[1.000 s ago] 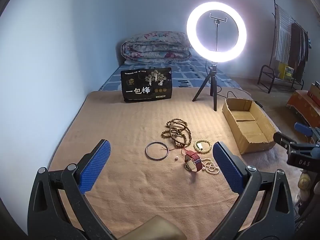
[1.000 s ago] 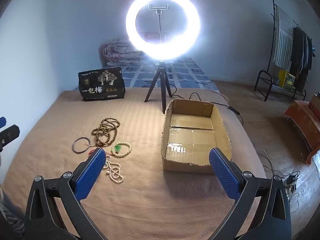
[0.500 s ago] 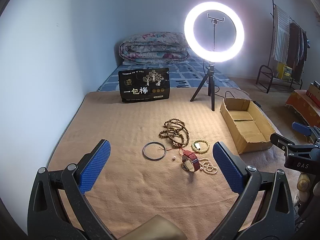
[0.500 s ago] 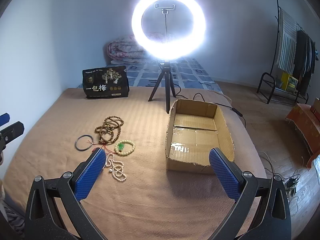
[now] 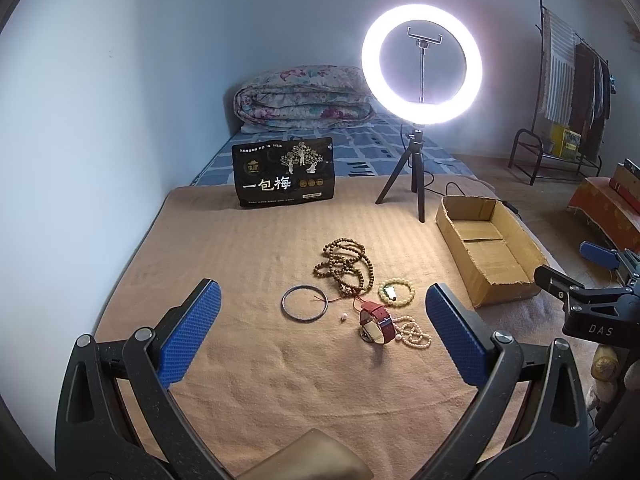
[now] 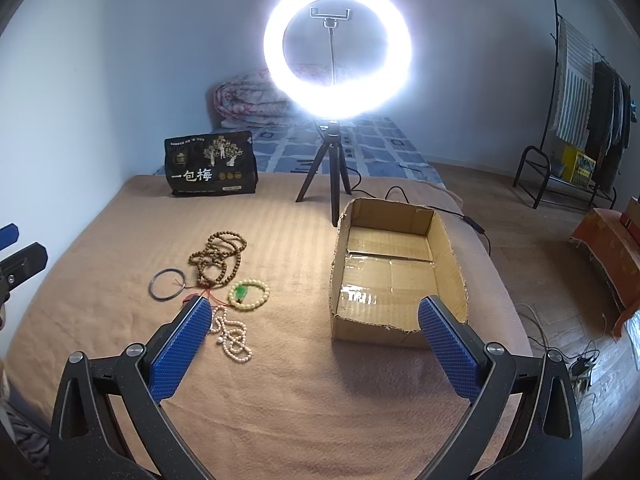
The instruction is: Organize jewelry
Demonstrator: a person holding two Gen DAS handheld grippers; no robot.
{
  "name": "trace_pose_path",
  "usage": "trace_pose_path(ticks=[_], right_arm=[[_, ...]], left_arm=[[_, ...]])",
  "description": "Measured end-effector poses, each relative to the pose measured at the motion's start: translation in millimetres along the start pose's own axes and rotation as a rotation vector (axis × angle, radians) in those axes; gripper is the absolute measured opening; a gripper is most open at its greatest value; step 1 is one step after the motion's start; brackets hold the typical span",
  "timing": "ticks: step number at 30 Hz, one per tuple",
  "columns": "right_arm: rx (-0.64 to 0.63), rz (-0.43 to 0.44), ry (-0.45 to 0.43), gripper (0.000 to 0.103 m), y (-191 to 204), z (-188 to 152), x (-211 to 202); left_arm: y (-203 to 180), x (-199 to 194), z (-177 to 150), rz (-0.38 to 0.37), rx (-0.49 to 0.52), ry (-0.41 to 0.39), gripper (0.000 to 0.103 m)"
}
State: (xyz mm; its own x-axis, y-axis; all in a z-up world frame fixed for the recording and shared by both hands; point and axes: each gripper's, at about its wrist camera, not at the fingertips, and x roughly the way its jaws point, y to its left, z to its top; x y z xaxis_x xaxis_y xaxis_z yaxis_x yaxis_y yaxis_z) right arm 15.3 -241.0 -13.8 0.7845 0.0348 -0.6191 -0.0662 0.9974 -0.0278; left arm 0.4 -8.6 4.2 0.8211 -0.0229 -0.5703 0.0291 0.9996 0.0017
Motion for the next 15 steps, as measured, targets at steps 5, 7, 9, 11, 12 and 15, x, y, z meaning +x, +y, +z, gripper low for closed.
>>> trace_pose_path(ticks=[5,7,9,11,12,15], right_arm=[[0.000,-0.001,0.005,0.103,-0.2,0.7,1.5],[0.000,-0.002,0.004,0.102,-0.4,0.6,1.6],[0.002,-0.001,0.005,0.103,-1.1,0.1,1.5],[0.004,0.001,0.006,0.103,-1.0,-0.2,1.5],[0.004,0.001,0.006,0.103,-1.1,-0.3,1.5],[0.003,0.001,0.005,0.103,-1.0,-0.3,1.7]], left_arm=[[-0.6,-0.2,-0.3,0.000,0.002,-0.001,0.103],[-1.2,-0.3,-0.2,0.001,0.002,0.000,0.103],[-0.8,-0.3,-0.7,0.001,0.002,-0.001,0.103],[-0.3,0.0,-0.7,0.000,0.001,-0.002,0.103],[-0.5,-0.1,-0.5,0.000,0.002,-0.001,0.103],[-0.5,-0.2,-0.4,0.001,0.001,-0.001,0.103]])
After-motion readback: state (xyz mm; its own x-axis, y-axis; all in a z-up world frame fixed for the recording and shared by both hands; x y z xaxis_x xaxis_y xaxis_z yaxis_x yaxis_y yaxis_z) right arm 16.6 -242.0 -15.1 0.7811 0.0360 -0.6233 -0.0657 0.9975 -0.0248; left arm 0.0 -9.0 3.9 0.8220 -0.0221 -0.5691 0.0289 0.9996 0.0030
